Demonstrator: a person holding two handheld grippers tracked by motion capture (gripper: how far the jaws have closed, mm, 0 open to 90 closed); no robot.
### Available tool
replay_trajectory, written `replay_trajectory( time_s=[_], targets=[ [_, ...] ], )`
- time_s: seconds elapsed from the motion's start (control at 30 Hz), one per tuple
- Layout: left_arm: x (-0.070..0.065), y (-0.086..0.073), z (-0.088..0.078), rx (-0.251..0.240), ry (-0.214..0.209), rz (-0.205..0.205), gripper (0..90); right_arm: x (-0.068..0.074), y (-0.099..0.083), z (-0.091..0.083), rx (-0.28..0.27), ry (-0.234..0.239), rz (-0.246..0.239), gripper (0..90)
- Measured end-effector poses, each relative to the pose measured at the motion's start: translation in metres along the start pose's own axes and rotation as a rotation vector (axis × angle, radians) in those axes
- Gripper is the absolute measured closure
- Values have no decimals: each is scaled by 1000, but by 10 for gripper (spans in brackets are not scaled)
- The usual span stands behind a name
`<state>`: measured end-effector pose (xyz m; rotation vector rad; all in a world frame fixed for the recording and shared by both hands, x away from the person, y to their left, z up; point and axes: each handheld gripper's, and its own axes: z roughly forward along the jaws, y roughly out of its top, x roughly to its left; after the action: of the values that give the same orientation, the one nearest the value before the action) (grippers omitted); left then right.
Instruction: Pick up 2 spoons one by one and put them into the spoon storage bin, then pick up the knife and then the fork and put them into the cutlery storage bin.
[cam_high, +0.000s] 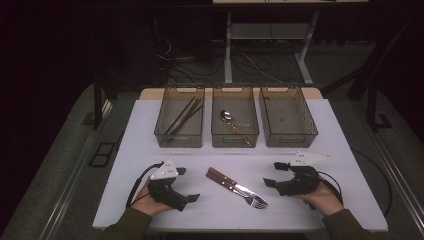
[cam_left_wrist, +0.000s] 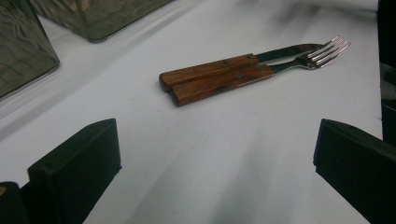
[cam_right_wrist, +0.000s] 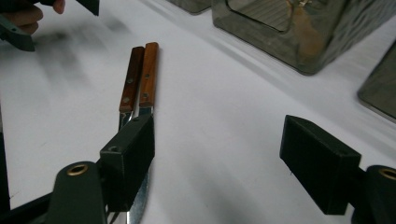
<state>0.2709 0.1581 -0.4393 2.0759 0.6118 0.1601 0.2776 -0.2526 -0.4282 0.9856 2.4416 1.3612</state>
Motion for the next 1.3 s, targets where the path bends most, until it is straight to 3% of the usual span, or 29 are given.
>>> replay_trajectory(
  time_s=[0.47, 0.9, 1.3],
  targets=[
    [0, 0, 0, 1, 0, 0, 0, 13, 7, 16, 24, 57, -22, 238],
    [-1, 0, 1, 1, 1, -2, 0, 28, 21, 34, 119, 126, -58, 173],
    [-1, 0, 1, -3, 2, -6, 0, 37, 33, 53, 160, 119, -88, 315]
  ],
)
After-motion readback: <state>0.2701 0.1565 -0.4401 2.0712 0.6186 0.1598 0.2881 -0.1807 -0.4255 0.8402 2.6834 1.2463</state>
